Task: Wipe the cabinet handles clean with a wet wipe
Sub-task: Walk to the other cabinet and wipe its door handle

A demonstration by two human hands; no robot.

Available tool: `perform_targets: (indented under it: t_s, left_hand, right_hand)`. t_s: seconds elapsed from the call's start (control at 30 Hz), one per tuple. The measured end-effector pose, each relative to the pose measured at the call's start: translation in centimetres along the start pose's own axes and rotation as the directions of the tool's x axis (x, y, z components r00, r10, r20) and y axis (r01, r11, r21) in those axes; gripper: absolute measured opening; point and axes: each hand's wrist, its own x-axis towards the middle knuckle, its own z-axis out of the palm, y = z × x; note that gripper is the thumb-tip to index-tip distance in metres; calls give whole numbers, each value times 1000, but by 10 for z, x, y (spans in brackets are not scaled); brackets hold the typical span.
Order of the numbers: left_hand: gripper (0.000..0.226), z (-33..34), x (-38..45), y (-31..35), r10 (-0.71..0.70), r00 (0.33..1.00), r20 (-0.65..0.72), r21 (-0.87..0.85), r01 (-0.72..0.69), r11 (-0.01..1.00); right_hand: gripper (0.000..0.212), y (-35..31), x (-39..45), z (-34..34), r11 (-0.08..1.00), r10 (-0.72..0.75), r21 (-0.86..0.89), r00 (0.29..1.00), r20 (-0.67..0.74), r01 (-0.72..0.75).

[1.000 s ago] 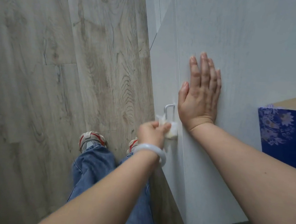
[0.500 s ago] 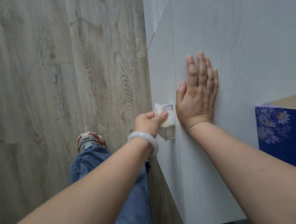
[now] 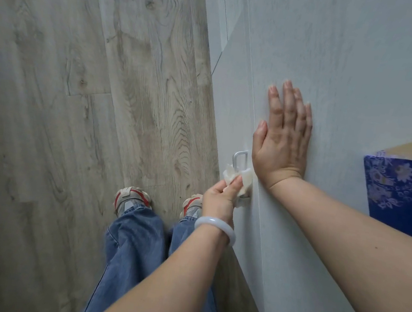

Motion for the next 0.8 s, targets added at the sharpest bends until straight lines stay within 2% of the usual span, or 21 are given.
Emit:
perform_targets:
  t_s: [0.07,0.17,0.23,0.43,0.53,0.6,0.63,0.8]
  left_hand:
    - [16,-3,1,-3,18,1000,-22,65,-16,998]
    - [15,-10,-1,-4,53,998,-31,352,-38,935]
    - [15,-12,-7,-6,61,996,-60,446,-28,894]
    - [8,-5,-3,14,4,994,-112,528,56,848]
    - [14,-3,-2,33,51,995,-83,644,14,765]
    - [8,0,-4,44,100,992,-79,702,-16,712]
    - [4,2,-5,50,130,988,-82,707,-34,706]
    - [11,15,-11,89,199,971,-130,640,-71,765]
  right_hand:
    - [60,-1,0,1,1000,-4,2,1000,-2,4]
    - [61,-1,0,0,1000,-3,14,1000,5,3]
    - [61,-1,0,-1,1000,-2,10,1000,13,2]
    - [61,0,0,0,1000,2,4,1000,24,-2]
    - [61,0,0,1,1000,3,1,1000,21,-3]
    - [61,0,0,1,1000,5,-2,1000,22,-4]
    - [61,0,0,1,1000,6,-2,1000,22,-6]
    - [61,2,0,2,1000,6,28,999,37,-7]
